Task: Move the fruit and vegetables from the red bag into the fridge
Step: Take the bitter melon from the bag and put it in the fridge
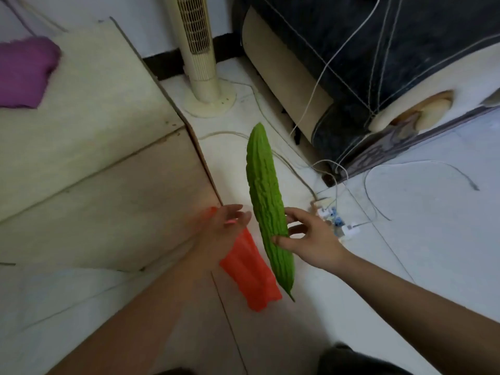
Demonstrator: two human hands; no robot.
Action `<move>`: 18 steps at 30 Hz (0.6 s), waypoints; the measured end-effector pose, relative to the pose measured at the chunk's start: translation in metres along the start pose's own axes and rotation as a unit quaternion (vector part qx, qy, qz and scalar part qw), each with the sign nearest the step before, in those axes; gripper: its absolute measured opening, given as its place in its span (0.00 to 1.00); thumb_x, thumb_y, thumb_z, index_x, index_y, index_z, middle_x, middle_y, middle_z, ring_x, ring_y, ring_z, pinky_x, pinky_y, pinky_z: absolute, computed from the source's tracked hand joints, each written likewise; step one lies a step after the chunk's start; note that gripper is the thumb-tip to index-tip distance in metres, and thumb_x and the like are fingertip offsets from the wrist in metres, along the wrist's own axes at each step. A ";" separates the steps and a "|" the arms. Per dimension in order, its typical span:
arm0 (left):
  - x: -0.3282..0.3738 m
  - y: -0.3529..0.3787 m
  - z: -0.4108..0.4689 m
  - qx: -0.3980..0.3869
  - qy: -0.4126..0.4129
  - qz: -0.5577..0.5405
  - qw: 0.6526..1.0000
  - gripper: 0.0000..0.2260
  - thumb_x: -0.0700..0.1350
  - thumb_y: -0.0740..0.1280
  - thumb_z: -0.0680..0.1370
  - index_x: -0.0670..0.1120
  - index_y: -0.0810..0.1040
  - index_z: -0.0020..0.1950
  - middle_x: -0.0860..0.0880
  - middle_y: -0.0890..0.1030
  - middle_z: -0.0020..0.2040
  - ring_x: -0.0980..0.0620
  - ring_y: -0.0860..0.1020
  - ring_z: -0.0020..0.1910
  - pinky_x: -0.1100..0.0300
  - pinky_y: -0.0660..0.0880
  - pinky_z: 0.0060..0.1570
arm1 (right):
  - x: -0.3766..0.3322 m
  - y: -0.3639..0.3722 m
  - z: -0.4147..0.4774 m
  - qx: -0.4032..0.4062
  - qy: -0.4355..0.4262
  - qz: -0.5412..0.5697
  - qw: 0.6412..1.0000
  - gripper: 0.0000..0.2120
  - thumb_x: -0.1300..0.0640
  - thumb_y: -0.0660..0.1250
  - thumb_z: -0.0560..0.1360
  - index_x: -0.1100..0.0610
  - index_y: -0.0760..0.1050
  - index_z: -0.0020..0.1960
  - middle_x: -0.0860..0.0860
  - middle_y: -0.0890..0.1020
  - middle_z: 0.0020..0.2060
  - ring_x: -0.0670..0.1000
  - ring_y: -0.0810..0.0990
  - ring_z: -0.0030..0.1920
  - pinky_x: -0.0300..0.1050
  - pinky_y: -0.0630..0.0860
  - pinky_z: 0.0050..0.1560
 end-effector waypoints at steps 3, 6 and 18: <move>0.062 -0.014 -0.069 -0.001 -0.019 -0.007 1.000 0.11 0.54 0.68 0.74 0.50 0.76 0.51 0.52 0.78 0.45 0.57 0.75 0.41 0.67 0.71 0.39 | -0.056 -0.028 -0.063 0.014 0.026 0.022 0.999 0.19 0.59 0.75 0.67 0.43 0.76 0.54 0.44 0.79 0.42 0.49 0.80 0.44 0.39 0.78 0.45; 0.137 -0.035 -0.144 0.008 -0.045 -0.009 0.999 0.05 0.49 0.63 0.78 0.52 0.76 0.51 0.57 0.78 0.46 0.63 0.75 0.42 0.71 0.70 0.37 | -0.124 -0.061 -0.123 0.040 0.042 0.044 0.997 0.20 0.59 0.75 0.66 0.41 0.76 0.52 0.43 0.79 0.41 0.48 0.80 0.43 0.34 0.76 0.41; 0.376 -0.062 -0.342 0.050 -0.027 -0.127 0.990 0.09 0.46 0.69 0.74 0.54 0.75 0.52 0.56 0.80 0.49 0.62 0.80 0.44 0.71 0.72 0.37 | -0.352 -0.127 -0.277 -0.067 -0.004 0.014 0.998 0.25 0.58 0.75 0.66 0.46 0.74 0.61 0.42 0.81 0.49 0.45 0.80 0.48 0.37 0.78 0.45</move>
Point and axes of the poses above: each hand's wrist, its own z-axis towards the middle knuckle, its own y-axis out of the palm, x = y × z, the point moved 7 cm from there along z, towards the middle knuckle
